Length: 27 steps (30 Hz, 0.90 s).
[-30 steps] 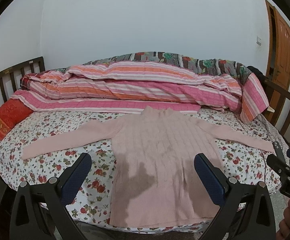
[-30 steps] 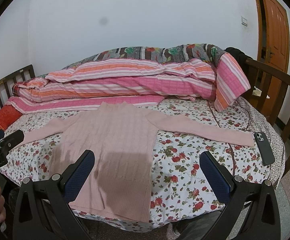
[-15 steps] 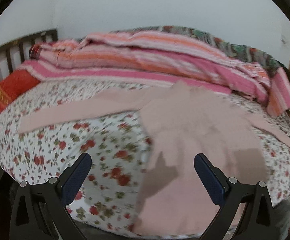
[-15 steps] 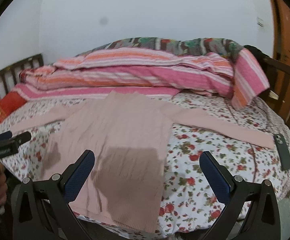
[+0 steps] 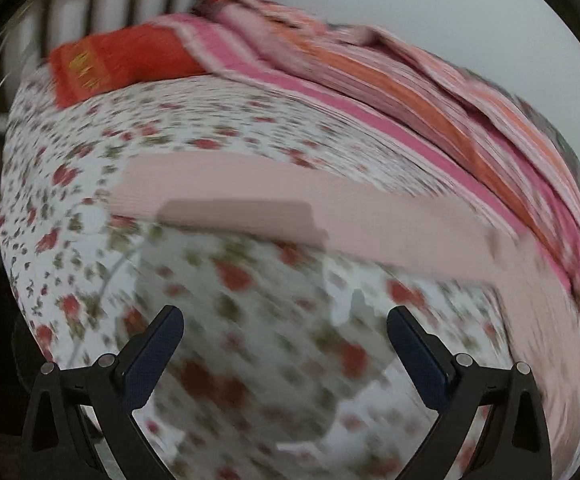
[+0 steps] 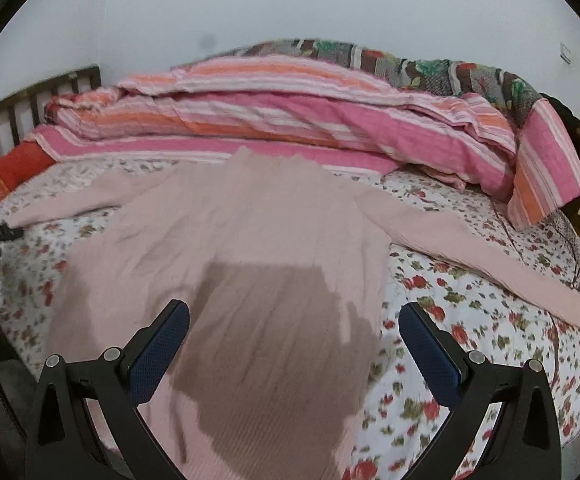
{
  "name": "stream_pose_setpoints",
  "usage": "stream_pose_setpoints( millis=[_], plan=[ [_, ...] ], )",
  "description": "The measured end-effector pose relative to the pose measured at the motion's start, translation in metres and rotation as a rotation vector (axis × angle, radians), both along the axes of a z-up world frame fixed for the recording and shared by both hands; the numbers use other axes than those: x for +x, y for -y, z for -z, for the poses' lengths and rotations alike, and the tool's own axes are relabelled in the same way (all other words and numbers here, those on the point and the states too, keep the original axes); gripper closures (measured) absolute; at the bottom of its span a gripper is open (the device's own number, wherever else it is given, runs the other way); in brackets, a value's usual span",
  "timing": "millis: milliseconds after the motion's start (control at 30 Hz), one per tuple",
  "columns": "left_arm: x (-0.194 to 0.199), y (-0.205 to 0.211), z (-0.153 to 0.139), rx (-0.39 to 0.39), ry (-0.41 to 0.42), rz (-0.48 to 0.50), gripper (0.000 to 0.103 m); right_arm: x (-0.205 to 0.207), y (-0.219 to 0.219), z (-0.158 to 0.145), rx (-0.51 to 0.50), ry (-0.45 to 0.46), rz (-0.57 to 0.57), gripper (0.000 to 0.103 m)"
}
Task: Fold small clothes
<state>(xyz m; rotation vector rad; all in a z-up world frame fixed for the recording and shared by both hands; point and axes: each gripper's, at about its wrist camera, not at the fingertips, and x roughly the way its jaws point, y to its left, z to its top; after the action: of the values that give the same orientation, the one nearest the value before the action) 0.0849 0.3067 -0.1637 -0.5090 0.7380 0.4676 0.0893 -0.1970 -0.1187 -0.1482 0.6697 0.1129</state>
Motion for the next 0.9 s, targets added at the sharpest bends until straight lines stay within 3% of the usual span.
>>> stream_pose_setpoints(
  millis=[200,267,333,433,500,533,567,733,800,900],
  plan=[
    [0.016,-0.042,0.020,-0.104,0.057,-0.036,0.001,0.034,0.002,0.009,0.006,0.025,0.080,0.001],
    [0.023,-0.047,0.020,-0.085,0.089,-0.060,0.004,0.045,0.005,0.011,0.030,0.033,0.087,0.000],
    [0.027,-0.051,0.019,-0.064,0.100,-0.102,0.013,0.056,0.007,0.012,0.053,0.035,0.081,0.000],
    [0.041,-0.062,0.021,-0.046,0.078,-0.157,0.046,0.075,0.013,0.011,0.081,0.031,0.074,0.000],
    [0.050,-0.063,0.018,-0.019,0.065,-0.148,0.078,0.086,0.018,0.008,0.110,0.035,0.061,0.000],
    [0.053,-0.063,0.016,0.003,0.041,-0.158,0.081,0.090,0.020,0.008,0.124,0.034,0.060,0.001],
    [0.056,-0.060,0.010,0.023,0.050,-0.150,0.097,0.095,0.025,0.007,0.146,0.030,0.059,0.000],
    [0.069,-0.023,-0.033,0.093,0.111,-0.074,0.096,0.109,0.053,0.014,0.253,-0.015,0.075,0.000],
    [0.083,0.006,-0.058,0.129,0.144,-0.012,0.096,0.108,0.072,0.017,0.336,-0.029,0.071,0.001],
    [0.101,0.055,-0.089,0.174,0.184,0.089,0.096,0.104,0.097,0.014,0.381,-0.010,0.101,0.004]
  ],
)
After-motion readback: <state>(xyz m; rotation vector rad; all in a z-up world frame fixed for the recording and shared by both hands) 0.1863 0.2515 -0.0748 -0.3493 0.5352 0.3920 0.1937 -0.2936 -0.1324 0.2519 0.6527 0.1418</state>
